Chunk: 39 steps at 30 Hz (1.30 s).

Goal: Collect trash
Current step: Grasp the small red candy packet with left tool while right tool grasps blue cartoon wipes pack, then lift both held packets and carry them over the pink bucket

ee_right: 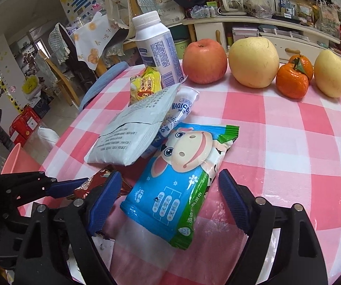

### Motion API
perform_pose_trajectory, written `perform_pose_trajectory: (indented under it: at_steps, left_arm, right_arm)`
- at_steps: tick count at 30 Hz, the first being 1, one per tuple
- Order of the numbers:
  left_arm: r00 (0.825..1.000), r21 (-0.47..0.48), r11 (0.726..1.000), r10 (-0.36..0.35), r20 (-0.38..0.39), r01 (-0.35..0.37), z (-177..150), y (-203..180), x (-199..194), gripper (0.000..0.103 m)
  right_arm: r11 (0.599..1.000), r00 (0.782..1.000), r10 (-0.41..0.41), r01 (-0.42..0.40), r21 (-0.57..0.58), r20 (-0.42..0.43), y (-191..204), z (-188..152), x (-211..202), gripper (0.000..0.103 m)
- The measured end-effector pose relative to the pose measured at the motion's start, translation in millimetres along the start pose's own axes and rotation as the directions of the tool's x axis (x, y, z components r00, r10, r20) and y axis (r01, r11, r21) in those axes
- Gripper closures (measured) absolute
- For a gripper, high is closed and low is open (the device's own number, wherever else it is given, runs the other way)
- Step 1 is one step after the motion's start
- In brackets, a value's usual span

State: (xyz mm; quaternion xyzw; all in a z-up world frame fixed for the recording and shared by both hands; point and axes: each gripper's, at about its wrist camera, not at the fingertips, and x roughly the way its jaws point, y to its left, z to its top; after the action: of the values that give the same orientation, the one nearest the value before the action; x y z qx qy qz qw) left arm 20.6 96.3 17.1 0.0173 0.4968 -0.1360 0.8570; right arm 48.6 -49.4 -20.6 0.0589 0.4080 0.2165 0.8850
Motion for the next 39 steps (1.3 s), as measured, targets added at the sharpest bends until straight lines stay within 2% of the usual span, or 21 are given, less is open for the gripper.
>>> perform_pose_trajectory:
  at_steps: [8, 14, 16, 19, 21, 24, 33, 35, 37, 39]
  left_arm:
    - [1.0, -0.042, 0.999, 0.007, 0.026, -0.006, -3, 4, -2, 0.063]
    - [0.999, -0.067, 0.998, 0.012, 0.04, -0.009, -5, 10, -7, 0.064]
    - [0.999, -0.08, 0.997, 0.011, 0.05, -0.007, -6, 12, -11, 0.064]
    - [0.998, -0.093, 0.996, 0.01, 0.069, -0.004, -9, 15, -17, 0.064]
    - [0.997, -0.101, 0.995, 0.008, 0.077, 0.0, -10, 16, -21, 0.07]
    - [0.996, -0.111, 0.994, 0.007, 0.084, 0.002, -12, 19, -27, 0.071]
    - [0.998, -0.105, 0.994, -0.009, 0.058, 0.015, -17, 23, -28, 0.071]
    - [0.999, -0.088, 0.996, -0.005, 0.045, 0.009, -16, 22, -26, 0.068]
    - [1.0, -0.075, 0.997, 0.0, 0.03, 0.003, -15, 20, -23, 0.061]
    - [1.0, -0.066, 0.998, -0.002, 0.02, 0.003, -12, 19, -19, 0.051]
  right_arm:
    - [1.0, 1.0, -0.016, 0.016, -0.005, -0.003, -7, 0, -1, 0.039]
    - [1.0, 1.0, -0.016, 0.016, -0.023, -0.009, -9, -2, -4, 0.044]
    - [1.0, 1.0, -0.002, 0.002, -0.024, -0.01, -10, -3, -5, 0.054]
    - [1.0, 1.0, 0.012, -0.012, -0.022, -0.012, -12, -6, -8, 0.06]
    - [1.0, 1.0, 0.013, -0.013, -0.026, -0.01, -12, -7, -10, 0.062]
    - [0.999, 1.0, 0.013, -0.014, -0.035, -0.006, -11, -8, -13, 0.065]
    - [0.997, 0.999, -0.038, 0.035, -0.066, -0.038, -22, -15, -31, 0.065]
    - [0.996, 0.997, -0.061, 0.058, -0.072, -0.042, -26, -14, -36, 0.063]
    - [0.993, 0.995, -0.092, 0.089, -0.076, -0.037, -27, -15, -38, 0.054]
    - [0.993, 0.995, -0.093, 0.09, -0.074, -0.033, -27, -14, -37, 0.035]
